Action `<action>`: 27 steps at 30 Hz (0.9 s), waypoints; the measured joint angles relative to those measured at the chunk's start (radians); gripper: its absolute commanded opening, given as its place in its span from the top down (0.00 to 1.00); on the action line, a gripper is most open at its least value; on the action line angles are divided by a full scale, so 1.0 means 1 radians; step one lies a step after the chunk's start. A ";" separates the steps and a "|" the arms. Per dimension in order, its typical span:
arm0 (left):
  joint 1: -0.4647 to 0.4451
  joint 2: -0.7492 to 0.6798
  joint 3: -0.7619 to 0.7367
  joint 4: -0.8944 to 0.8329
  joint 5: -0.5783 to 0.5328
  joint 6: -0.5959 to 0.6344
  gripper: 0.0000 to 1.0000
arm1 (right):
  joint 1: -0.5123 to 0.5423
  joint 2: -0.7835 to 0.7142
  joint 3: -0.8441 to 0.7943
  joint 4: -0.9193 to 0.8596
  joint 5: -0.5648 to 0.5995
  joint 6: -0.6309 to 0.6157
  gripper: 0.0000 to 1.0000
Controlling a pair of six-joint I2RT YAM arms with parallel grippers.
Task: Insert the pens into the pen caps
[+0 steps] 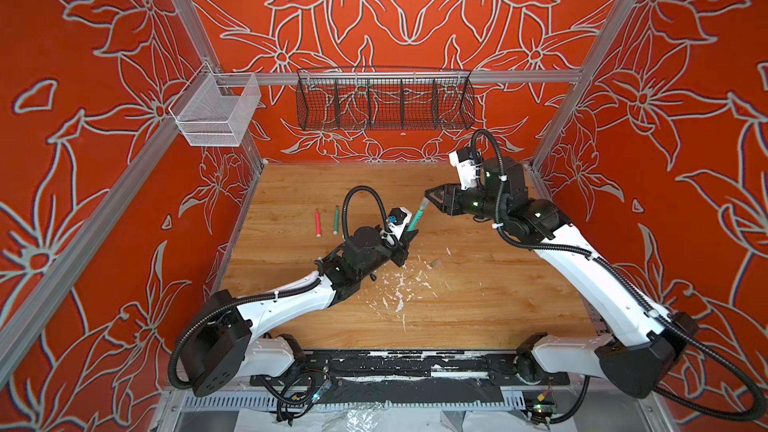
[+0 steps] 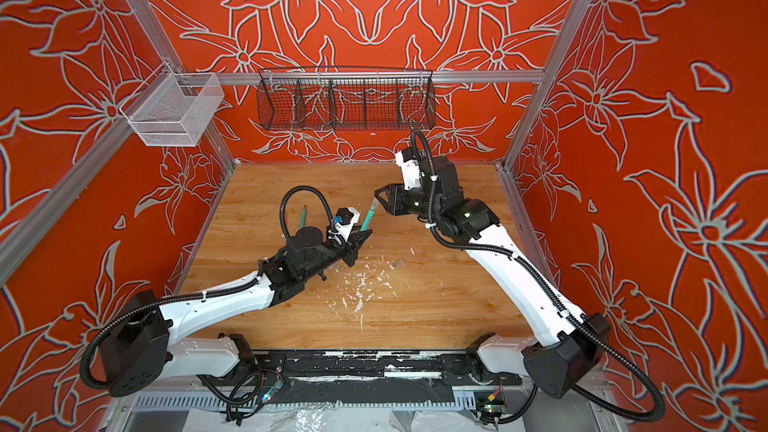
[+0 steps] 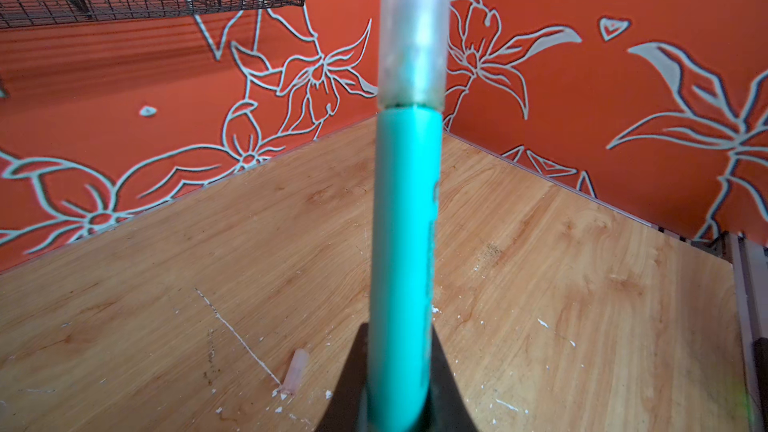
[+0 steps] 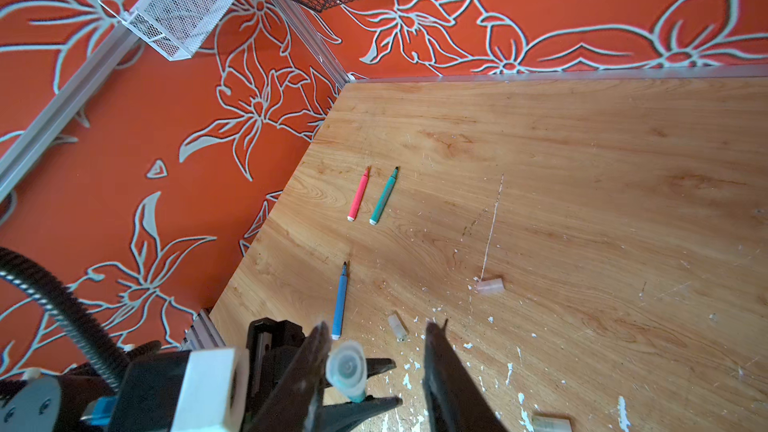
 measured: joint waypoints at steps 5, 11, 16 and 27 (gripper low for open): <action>0.000 0.000 0.000 -0.002 0.010 -0.003 1.00 | 0.000 0.010 0.041 0.000 0.003 -0.001 0.58; 0.000 0.000 0.000 -0.003 0.017 -0.005 1.00 | 0.000 0.025 0.036 -0.002 0.003 0.000 0.60; 0.000 0.000 0.000 -0.008 0.016 -0.012 1.00 | 0.000 0.024 -0.012 0.002 0.002 0.003 0.62; 0.000 0.000 0.000 -0.065 0.017 -0.023 1.00 | -0.001 0.008 -0.086 0.059 -0.008 0.027 0.64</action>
